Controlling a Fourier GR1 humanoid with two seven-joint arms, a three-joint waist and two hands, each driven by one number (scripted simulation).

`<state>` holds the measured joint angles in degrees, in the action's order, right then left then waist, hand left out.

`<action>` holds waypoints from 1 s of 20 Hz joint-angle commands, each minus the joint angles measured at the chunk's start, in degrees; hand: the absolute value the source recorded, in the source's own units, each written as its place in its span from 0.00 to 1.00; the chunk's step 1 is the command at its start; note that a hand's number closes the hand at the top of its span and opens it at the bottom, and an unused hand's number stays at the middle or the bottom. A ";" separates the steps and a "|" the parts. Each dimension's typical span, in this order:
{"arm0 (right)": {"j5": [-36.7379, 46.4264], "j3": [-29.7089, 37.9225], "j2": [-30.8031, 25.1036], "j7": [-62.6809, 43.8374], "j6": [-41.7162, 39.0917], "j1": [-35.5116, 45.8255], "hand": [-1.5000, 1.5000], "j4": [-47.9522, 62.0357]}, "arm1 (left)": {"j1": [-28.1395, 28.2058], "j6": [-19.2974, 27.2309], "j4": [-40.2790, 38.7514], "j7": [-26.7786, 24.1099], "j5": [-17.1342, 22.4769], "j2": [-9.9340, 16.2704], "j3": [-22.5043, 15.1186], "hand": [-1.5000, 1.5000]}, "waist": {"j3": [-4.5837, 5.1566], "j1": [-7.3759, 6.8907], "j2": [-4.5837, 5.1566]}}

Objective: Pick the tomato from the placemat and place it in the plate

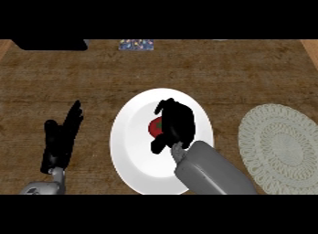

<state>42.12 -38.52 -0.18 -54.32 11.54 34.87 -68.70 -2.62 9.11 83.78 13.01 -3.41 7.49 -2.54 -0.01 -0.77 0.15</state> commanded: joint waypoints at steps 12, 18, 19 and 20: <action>-16.11 8.21 0.18 25.70 22.74 -13.12 0.00 -19.77 | -0.06 1.33 1.16 1.01 -1.21 -0.48 0.34 0.50 | -0.08 0.79 -0.12; -25.55 10.91 -3.39 37.60 16.17 -22.93 0.00 -25.65 | 1.04 0.28 -1.30 -2.42 -0.81 -0.90 1.33 0.50 | -0.01 0.90 -0.16; -25.05 10.38 -2.17 41.33 15.96 -23.81 0.00 -22.32 | 1.15 -0.41 1.26 0.21 -0.51 -0.46 1.35 0.50 | -0.01 0.72 -0.16; -24.76 10.53 0.10 43.77 18.44 -21.86 0.00 -17.27 | 1.09 0.95 3.51 2.69 -2.19 -1.99 -0.77 0.50 | -0.01 0.58 -0.15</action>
<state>20.15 -28.84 -1.32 -18.28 29.77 15.26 -89.12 -1.69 9.17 84.55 13.07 -4.18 6.85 -1.79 -0.04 -0.01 0.00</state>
